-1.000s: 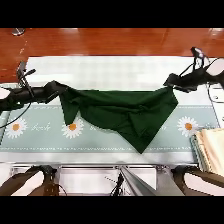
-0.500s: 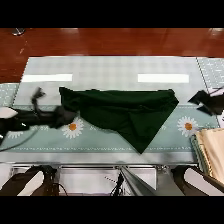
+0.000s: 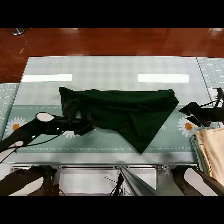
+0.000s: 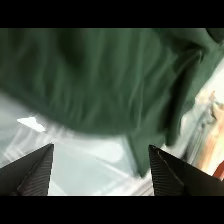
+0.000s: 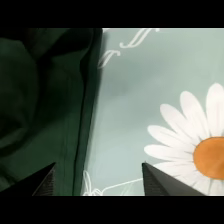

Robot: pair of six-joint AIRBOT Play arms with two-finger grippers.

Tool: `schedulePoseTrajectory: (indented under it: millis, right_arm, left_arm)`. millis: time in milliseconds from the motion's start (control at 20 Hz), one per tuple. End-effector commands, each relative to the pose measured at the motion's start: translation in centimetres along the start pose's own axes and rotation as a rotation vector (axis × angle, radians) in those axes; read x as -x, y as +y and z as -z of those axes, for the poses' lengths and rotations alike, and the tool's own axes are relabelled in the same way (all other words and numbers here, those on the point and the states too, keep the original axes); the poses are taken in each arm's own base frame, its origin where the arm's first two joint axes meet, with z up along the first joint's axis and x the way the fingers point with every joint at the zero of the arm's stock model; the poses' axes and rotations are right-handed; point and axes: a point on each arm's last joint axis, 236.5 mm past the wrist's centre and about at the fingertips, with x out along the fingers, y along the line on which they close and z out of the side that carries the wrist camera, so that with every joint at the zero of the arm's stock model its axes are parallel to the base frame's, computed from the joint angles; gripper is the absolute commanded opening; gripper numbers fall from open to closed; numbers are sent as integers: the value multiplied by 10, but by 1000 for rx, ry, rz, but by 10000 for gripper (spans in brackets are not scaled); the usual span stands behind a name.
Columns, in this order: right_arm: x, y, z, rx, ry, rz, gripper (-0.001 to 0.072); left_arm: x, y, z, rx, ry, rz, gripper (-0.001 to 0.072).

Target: Fold the shirts.

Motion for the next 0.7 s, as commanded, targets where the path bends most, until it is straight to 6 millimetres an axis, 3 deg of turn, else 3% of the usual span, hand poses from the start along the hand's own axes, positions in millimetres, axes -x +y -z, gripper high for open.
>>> schedulePoseTrajectory:
  millis: [0,250,300,350,650]
  right_arm:
    - [-1,2,4,1,9,-13,618]
    - [-1,1,-1,1,-11,-10,618]
    - [-1,1,-4,1,-25,-7,617]
    - [-1,0,-8,1,-43,-4,617]
    - [-13,-8,-27,-14,-29,14,618]
  left_arm:
    - [-24,-15,-10,-8,4,-1,701]
    - [-47,-33,-10,-31,95,18,694]
    - [-48,-39,-11,-66,108,33,385]
    - [-47,-47,-13,-116,111,50,33]
    - [-16,-102,-36,-224,122,185,23]
